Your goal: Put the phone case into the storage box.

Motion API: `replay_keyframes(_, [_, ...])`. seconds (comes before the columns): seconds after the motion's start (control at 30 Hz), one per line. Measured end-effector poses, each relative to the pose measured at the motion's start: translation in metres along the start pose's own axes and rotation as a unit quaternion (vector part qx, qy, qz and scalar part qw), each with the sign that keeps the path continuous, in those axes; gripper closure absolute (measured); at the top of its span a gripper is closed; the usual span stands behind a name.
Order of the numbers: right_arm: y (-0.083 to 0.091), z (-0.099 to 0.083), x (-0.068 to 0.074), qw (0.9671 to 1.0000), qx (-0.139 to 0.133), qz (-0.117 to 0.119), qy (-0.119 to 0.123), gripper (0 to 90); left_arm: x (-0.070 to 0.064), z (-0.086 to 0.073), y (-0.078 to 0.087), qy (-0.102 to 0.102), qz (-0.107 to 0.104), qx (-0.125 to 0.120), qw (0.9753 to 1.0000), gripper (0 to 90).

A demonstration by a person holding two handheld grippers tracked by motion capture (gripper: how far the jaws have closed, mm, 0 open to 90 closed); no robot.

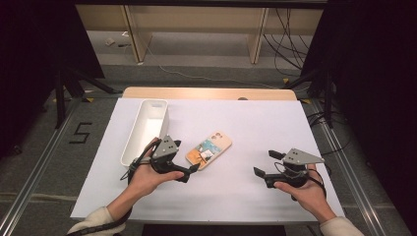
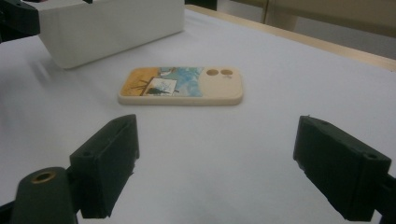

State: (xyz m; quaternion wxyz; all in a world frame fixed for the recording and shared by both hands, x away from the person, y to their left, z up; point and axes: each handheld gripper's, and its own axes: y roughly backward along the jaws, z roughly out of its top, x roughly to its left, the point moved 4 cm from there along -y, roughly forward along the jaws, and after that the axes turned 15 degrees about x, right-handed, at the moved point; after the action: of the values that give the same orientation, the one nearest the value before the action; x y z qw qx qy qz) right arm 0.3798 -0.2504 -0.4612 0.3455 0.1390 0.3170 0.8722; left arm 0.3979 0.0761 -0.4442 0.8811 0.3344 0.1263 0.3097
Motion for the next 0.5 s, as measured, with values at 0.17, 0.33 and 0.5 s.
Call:
replay_keyframes(0.17, [0.000, 0.000, 0.000, 1.0000, 0.000, 0.000, 0.000, 15.2, -0.002, 0.008, -0.012, -0.007, -0.003, 0.006, 0.9999, 0.0])
replay_keyframes(0.33, [0.000, 0.000, 0.000, 1.0000, 0.000, 0.001, 0.000, 15.2, 0.000, 0.019, -0.028, -0.013, -0.004, 0.013, 0.9998, 0.0])
replay_keyframes(0.5, [0.000, 0.000, 0.000, 1.0000, 0.000, 0.001, 0.000, 15.3, 0.003, 0.030, -0.044, -0.017, -0.004, 0.018, 0.9997, 0.0])
